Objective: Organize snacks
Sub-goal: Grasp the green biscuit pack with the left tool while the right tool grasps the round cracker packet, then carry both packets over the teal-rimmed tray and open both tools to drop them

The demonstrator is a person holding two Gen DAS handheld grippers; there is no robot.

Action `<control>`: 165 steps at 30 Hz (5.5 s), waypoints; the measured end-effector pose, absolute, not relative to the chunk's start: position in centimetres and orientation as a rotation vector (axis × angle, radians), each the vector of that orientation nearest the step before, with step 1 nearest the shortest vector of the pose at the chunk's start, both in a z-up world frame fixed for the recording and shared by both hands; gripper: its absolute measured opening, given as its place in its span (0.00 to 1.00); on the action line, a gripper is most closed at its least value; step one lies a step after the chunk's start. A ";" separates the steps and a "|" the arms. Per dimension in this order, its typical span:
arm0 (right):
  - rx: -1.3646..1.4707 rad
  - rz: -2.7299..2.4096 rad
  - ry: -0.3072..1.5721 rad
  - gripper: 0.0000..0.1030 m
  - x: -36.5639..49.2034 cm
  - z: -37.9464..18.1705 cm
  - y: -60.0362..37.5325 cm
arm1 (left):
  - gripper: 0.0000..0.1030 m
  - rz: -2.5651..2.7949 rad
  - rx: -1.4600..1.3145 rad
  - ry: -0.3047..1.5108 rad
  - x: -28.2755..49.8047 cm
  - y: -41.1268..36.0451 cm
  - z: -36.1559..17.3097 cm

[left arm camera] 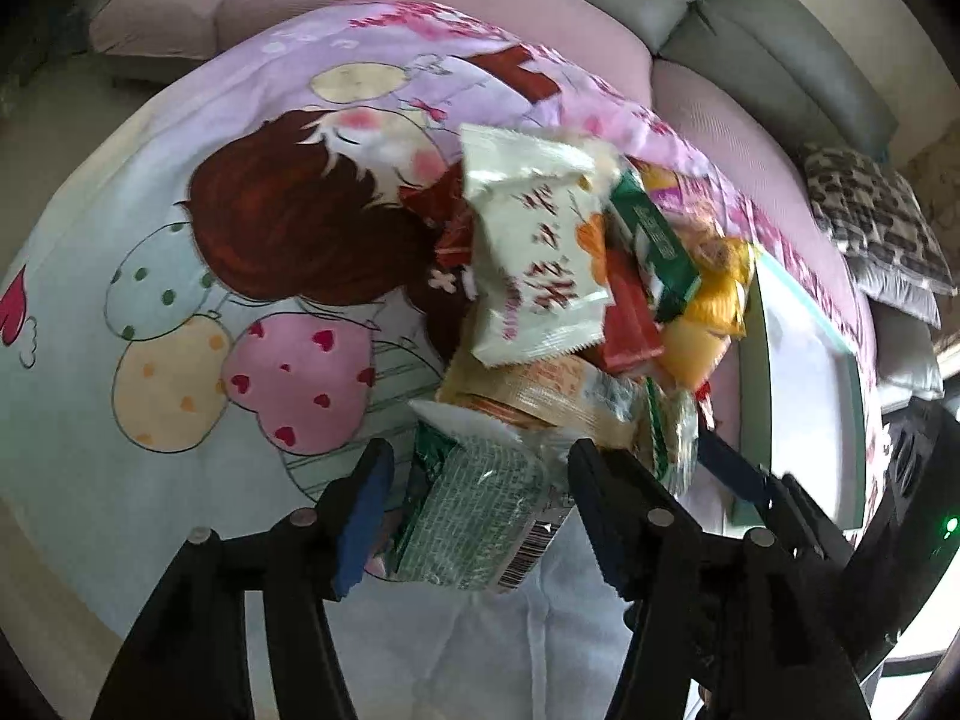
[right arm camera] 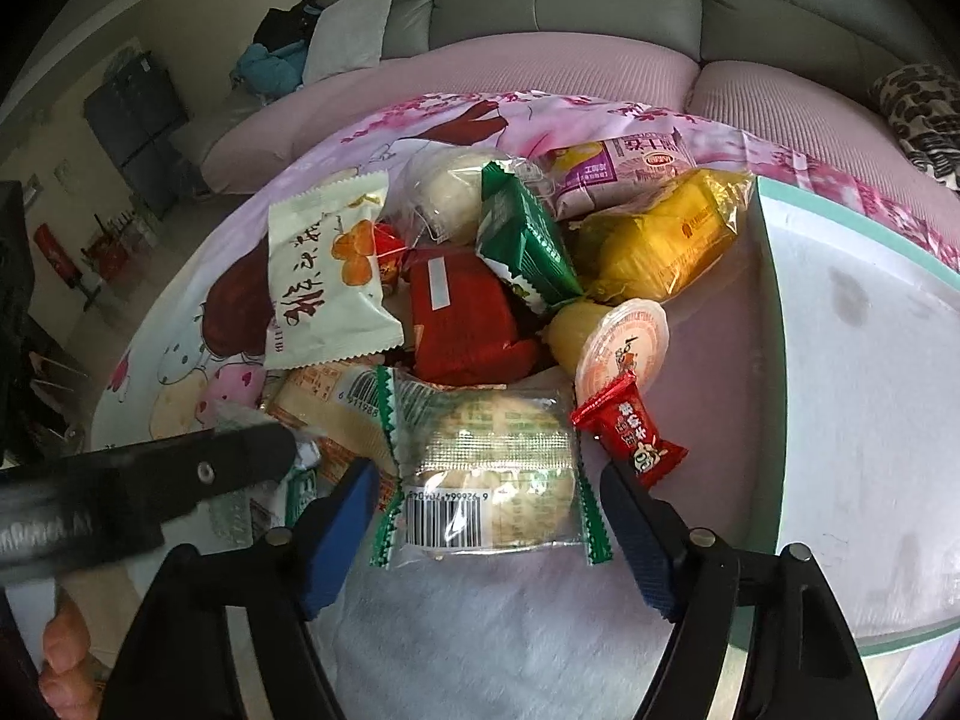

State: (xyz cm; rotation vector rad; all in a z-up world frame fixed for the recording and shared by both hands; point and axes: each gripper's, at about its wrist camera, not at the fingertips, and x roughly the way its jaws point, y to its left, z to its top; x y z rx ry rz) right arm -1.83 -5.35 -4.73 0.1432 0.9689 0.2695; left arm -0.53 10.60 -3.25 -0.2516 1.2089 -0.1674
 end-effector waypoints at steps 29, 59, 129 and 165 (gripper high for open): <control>0.168 0.221 1.014 0.59 -3.7 -4.7 -6.9 | 0.65 -0.230 -0.114 1.229 -0.5 7.8 -3.5; 0.159 0.233 0.906 0.46 -4.9 -1.6 -6.9 | 0.55 -0.235 -0.107 1.135 -1.2 9.0 -1.4; 0.147 0.012 0.773 0.56 -5.1 1.5 -13.7 | 0.55 -0.260 -0.160 1.002 -1.0 8.6 1.6; 0.351 -0.584 0.748 0.95 -7.3 -0.7 -34.8 | 0.88 -0.561 0.097 0.897 5.0 -14.3 2.2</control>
